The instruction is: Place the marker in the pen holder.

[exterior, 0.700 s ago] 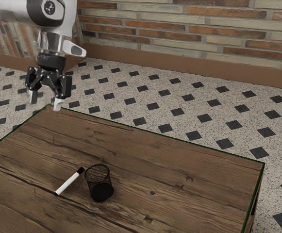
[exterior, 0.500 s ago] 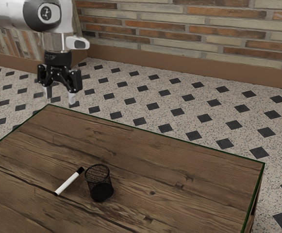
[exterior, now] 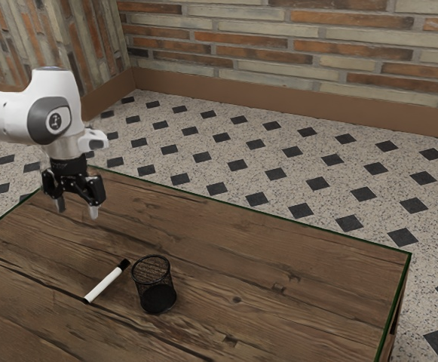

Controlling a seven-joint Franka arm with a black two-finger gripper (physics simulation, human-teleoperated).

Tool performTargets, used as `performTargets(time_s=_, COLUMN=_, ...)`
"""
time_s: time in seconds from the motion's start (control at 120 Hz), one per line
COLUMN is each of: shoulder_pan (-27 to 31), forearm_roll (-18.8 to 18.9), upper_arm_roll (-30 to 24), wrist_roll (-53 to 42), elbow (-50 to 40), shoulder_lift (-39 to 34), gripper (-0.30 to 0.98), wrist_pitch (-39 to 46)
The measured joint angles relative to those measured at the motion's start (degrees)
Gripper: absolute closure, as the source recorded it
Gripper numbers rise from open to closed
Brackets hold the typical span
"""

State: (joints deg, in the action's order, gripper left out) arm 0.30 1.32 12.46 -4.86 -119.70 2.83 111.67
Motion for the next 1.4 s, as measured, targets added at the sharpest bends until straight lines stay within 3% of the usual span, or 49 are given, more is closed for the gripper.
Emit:
performTargets(time_s=0.175, shoulder_pan=-5.7, forearm_roll=0.5, upper_arm_roll=-0.3, wrist_roll=-4.1, elbow=-8.2, shoulder_lift=0.8, gripper=0.0, wrist_pitch=11.0)
performTargets(time_s=0.508, shoulder_pan=-4.1, forearm_roll=0.6, upper_arm_roll=-1.1, wrist_roll=-9.4, elbow=-20.5, shoulder_lift=-3.4, gripper=0.0, wrist_pitch=21.0)
performTargets(time_s=0.667, shoulder_pan=-2.5, forearm_roll=0.1, upper_arm_roll=-2.3, wrist_roll=-11.1, elbow=-18.4, shoulder_lift=1.4, gripper=0.0, wrist_pitch=24.8)
performTargets(time_s=0.775, shoulder_pan=-4.4, forearm_roll=-0.9, upper_arm_roll=-3.3, wrist_roll=-12.0, elbow=-17.6, shoulder_lift=3.4, gripper=0.0, wrist_pitch=26.8)
performTargets(time_s=1.192, shoulder_pan=-4.3, forearm_roll=-1.7, upper_arm_roll=-3.1, wrist_roll=-14.2, elbow=-16.2, shoulder_lift=6.9, gripper=0.0, wrist_pitch=29.2)
performTargets(time_s=1.4, shoulder_pan=-4.3, forearm_roll=-2.3, upper_arm_roll=-2.9, wrist_roll=-14.9, elbow=-16.0, shoulder_lift=6.9, gripper=0.2, wrist_pitch=29.3)
